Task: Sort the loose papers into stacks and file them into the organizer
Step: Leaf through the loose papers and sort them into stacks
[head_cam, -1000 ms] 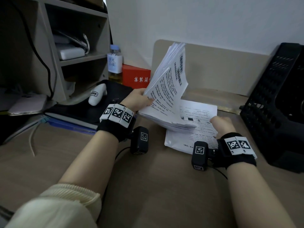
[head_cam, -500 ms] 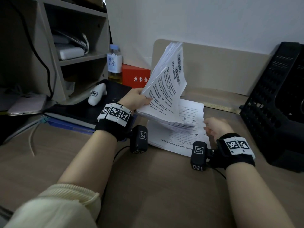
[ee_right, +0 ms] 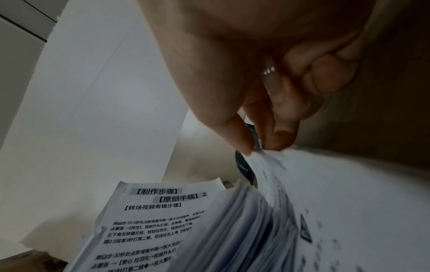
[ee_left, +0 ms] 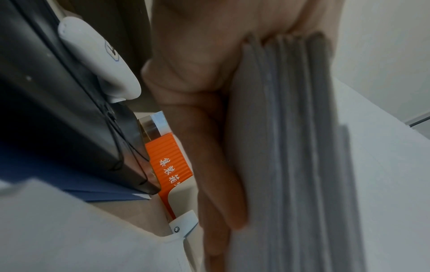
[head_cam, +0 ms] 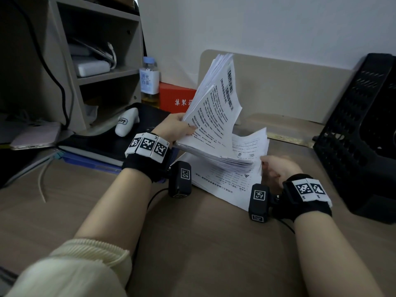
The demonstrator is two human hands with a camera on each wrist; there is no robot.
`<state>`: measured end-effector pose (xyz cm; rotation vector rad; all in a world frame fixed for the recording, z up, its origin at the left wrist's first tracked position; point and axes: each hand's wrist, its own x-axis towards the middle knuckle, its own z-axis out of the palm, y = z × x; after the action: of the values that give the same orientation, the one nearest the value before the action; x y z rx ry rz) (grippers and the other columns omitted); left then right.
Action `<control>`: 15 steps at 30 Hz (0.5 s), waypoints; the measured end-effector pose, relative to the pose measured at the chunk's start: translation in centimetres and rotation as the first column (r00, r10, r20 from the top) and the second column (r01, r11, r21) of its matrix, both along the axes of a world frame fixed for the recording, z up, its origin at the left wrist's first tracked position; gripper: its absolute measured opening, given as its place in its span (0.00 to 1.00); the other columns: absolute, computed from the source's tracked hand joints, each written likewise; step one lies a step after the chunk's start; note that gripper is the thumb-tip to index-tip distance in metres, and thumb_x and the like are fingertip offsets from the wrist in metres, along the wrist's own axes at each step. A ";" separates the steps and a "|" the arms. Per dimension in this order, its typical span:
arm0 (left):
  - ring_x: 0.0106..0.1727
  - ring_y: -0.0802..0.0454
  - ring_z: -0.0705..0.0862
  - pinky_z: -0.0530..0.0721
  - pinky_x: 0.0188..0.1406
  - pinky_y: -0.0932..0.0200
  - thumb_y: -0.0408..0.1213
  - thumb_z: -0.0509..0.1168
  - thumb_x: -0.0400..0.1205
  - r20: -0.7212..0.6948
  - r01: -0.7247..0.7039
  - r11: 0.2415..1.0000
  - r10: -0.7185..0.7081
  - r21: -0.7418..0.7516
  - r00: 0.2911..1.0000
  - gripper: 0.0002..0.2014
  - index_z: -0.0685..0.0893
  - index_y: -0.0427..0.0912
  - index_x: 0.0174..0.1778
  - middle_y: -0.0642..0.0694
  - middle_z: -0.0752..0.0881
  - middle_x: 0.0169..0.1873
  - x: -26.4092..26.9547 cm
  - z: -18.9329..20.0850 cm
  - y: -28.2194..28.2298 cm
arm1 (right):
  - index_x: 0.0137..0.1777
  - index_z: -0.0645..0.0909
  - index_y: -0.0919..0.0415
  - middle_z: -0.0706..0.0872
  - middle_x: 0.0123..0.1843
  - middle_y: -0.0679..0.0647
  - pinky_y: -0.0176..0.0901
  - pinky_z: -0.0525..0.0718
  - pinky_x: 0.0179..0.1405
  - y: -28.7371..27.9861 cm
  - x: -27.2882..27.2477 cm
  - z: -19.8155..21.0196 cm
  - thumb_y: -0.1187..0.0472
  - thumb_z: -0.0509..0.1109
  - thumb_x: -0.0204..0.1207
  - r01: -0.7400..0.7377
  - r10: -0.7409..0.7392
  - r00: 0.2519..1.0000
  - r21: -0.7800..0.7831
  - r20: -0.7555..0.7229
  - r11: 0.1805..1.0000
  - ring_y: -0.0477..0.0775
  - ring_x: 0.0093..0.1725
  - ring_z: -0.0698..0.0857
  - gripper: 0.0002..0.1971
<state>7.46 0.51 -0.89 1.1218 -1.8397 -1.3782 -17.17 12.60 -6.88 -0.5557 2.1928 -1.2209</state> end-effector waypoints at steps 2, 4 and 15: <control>0.59 0.47 0.87 0.83 0.66 0.44 0.31 0.69 0.81 0.010 -0.001 1.000 0.001 -0.001 1.000 0.14 0.83 0.44 0.64 0.45 0.87 0.60 0.0 0.0 0.0 | 0.50 0.80 0.64 0.81 0.38 0.56 0.44 0.75 0.35 0.1 0.4 0.1 0.50 0.71 0.77 -0.048 0.049 0.999 0.030 -0.020 0.998 0.53 0.34 0.76 0.15; 0.59 0.48 0.86 0.83 0.66 0.46 0.31 0.68 0.82 0.020 -0.004 1.000 0.004 -0.008 1.000 0.16 0.82 0.43 0.66 0.45 0.87 0.61 0.0 0.1 0.1 | 0.53 0.79 0.65 0.82 0.44 0.58 0.47 0.78 0.47 0.1 0.6 0.2 0.46 0.69 0.78 -0.074 0.075 0.997 0.036 -0.027 0.997 0.58 0.44 0.80 0.20; 0.54 0.52 0.85 0.83 0.49 0.61 0.31 0.68 0.82 0.015 -0.013 0.999 0.014 -0.031 1.000 0.17 0.81 0.41 0.68 0.47 0.86 0.59 0.0 0.3 0.4 | 0.68 0.77 0.61 0.80 0.69 0.59 0.47 0.73 0.58 -0.2 1.3 0.8 0.62 0.67 0.80 -0.039 0.040 0.999 -0.112 0.010 0.993 0.57 0.62 0.77 0.16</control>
<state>7.50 0.93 -0.62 1.1304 -1.8549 -1.3329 -15.83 12.43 -6.04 -0.6320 2.1024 -1.3289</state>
